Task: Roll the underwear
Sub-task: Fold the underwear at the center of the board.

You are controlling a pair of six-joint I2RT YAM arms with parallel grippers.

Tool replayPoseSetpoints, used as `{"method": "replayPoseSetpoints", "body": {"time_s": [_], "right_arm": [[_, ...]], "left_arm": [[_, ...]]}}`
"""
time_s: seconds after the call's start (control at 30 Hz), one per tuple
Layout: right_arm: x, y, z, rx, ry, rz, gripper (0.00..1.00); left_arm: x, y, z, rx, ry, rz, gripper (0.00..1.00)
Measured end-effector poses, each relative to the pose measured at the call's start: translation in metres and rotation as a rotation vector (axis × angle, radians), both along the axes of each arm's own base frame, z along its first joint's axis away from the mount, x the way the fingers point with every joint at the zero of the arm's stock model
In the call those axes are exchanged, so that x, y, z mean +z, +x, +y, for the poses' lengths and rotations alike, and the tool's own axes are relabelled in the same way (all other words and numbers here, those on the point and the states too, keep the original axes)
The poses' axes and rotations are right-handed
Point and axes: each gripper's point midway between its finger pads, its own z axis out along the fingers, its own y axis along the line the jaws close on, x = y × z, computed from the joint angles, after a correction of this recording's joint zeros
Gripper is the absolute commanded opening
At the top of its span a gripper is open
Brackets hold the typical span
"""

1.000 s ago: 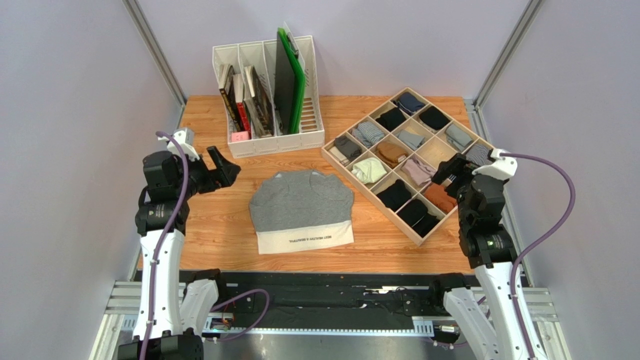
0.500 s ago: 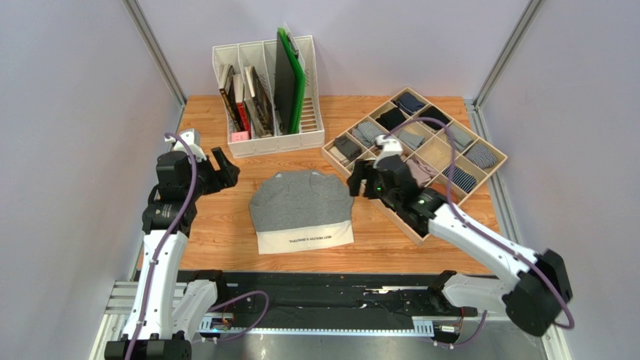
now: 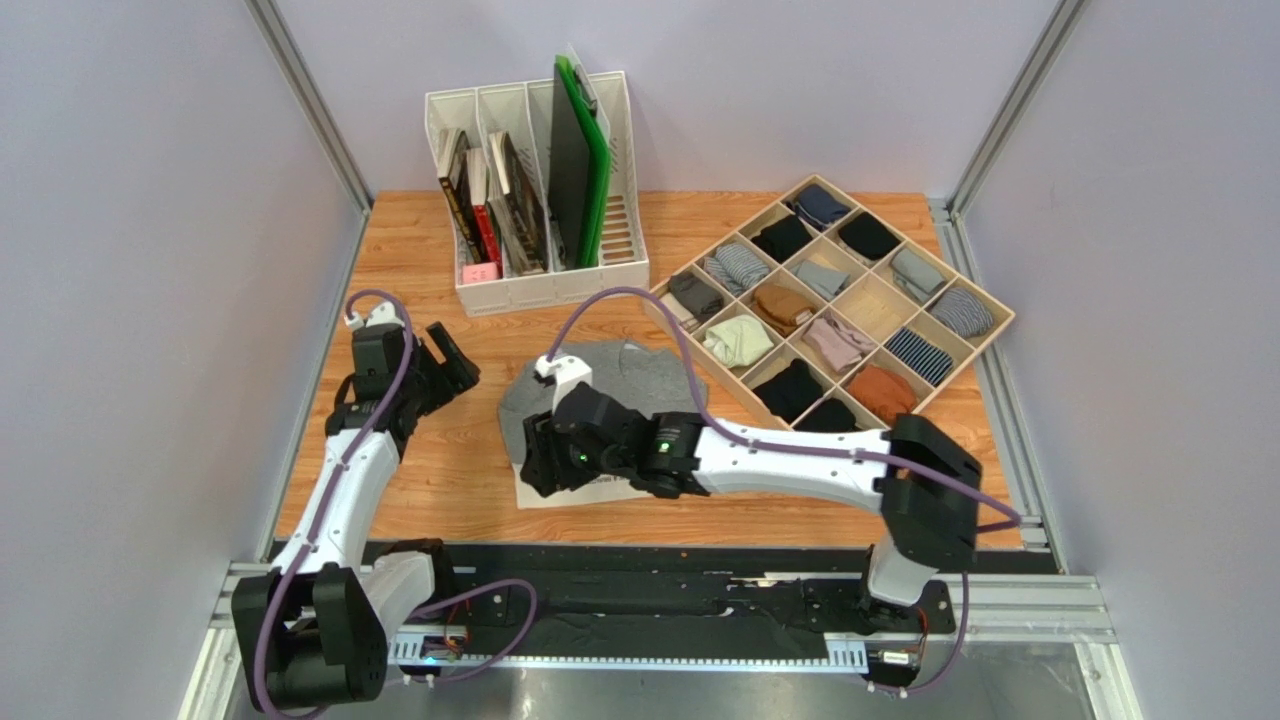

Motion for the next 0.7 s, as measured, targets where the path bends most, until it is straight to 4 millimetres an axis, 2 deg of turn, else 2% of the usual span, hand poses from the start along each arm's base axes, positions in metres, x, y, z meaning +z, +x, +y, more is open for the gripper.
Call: {"method": "replayPoseSetpoints", "body": {"time_s": [0.1,0.2,0.37,0.7], "right_arm": [[-0.022,-0.006,0.024,0.028,-0.02,0.064,0.47],[-0.042,-0.01,0.035,0.039,-0.053,0.107,0.44],[-0.063,-0.014,0.056,0.046,-0.097,0.139,0.4],[-0.098,-0.02,0.069,0.013,-0.236,0.134,0.38]], "left_arm": [[-0.015,-0.005,0.0,0.015,-0.012,0.018,0.82],[-0.021,-0.005,0.0,0.027,-0.018,0.007,0.82],[-0.028,-0.005,0.002,0.043,-0.019,-0.005,0.81],[-0.033,0.001,0.004,0.069,-0.061,0.001,0.81]]}}
